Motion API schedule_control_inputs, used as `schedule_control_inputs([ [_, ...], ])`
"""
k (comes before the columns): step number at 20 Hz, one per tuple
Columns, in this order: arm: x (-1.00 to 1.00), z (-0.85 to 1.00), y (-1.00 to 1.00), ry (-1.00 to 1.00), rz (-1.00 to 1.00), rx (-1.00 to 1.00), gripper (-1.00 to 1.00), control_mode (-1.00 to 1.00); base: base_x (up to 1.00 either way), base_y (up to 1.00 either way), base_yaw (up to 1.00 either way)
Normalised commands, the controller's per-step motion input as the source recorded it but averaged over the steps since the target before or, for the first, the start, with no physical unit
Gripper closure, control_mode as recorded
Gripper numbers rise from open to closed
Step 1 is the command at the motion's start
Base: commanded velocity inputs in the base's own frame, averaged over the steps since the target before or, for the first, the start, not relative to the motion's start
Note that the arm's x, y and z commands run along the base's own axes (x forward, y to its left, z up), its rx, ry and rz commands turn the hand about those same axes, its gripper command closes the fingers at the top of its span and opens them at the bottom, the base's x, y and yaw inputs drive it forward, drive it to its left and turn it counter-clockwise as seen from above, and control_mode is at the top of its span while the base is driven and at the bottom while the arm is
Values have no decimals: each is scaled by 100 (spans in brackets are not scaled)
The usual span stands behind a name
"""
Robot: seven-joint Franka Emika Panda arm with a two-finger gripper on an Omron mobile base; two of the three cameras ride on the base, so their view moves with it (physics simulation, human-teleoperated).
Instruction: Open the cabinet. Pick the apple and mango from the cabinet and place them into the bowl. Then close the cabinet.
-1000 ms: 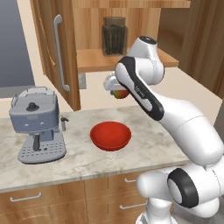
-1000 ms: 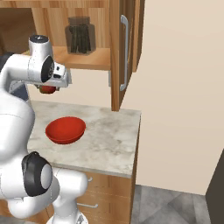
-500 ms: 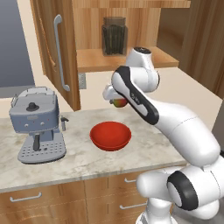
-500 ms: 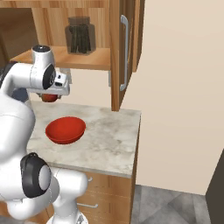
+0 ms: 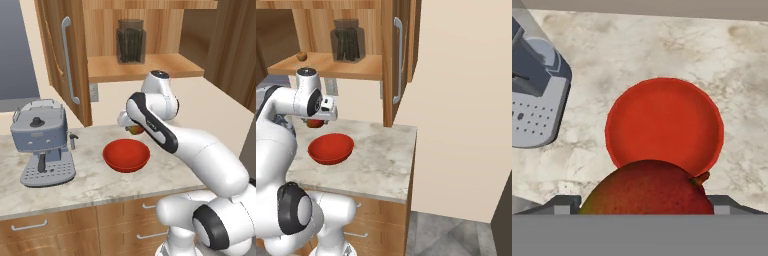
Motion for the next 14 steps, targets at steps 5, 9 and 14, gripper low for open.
schedule_control_inputs([
  [5,2,-51,0,0,0,-1,100,-100,0,0,0],
  [9,15,-51,0,0,0,-3,100,-100,0,0,0],
  [14,13,-42,0,0,0,-2,100,-100,0,0,0],
])
